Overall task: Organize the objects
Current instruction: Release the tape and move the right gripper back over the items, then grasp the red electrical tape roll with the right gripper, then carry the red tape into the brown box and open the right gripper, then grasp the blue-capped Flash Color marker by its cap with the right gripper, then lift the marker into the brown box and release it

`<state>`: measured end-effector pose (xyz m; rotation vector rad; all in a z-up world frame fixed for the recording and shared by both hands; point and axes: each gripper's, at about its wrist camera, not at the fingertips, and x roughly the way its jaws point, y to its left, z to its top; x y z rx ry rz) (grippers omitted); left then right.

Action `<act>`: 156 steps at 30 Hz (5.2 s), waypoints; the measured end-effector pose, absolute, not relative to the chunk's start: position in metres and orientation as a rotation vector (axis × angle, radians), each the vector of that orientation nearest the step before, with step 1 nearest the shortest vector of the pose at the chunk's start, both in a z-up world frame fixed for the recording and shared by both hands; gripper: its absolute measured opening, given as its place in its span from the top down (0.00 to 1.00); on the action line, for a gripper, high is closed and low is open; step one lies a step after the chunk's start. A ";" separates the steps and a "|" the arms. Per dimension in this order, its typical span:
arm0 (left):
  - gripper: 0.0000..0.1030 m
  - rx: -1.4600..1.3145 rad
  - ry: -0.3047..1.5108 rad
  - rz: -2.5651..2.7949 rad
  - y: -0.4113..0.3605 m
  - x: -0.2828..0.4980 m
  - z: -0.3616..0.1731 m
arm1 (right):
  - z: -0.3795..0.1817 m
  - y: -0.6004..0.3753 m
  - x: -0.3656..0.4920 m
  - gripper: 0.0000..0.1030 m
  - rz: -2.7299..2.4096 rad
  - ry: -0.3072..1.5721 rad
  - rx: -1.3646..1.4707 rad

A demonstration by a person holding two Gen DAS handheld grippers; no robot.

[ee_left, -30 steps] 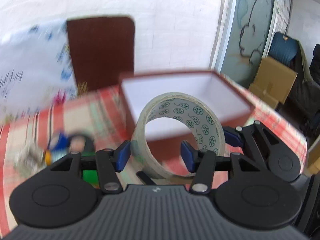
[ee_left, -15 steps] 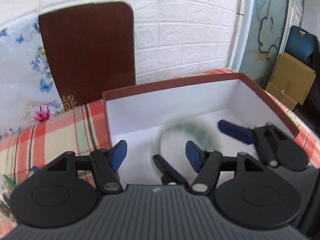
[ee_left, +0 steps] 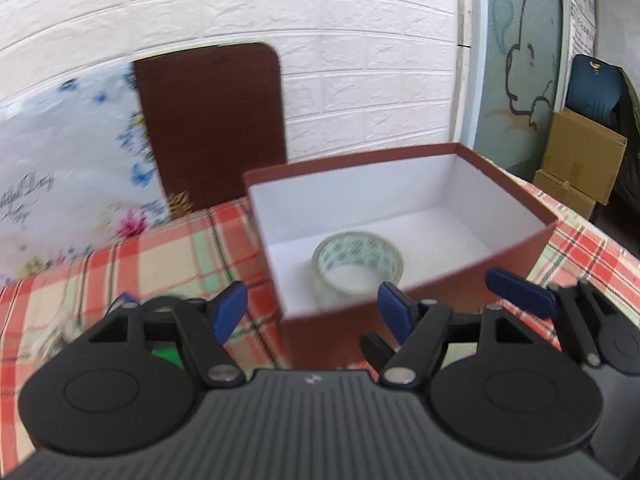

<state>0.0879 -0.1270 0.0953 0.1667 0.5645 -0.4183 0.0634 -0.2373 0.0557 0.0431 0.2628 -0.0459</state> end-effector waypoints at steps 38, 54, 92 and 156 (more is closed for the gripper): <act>0.07 -0.068 0.627 0.086 0.093 0.071 -0.013 | 0.005 -0.090 0.094 0.18 0.297 0.621 -0.115; 0.10 -0.157 0.696 -0.066 0.079 0.044 0.008 | 0.006 -0.158 -0.030 0.30 0.208 0.604 -0.131; 0.47 0.179 0.679 -0.671 -0.257 0.171 0.090 | 0.068 -0.344 0.095 0.31 -0.125 0.350 -0.005; 0.19 -0.232 0.892 -0.294 0.046 0.057 0.020 | 0.015 -0.119 -0.009 0.84 0.374 0.668 0.079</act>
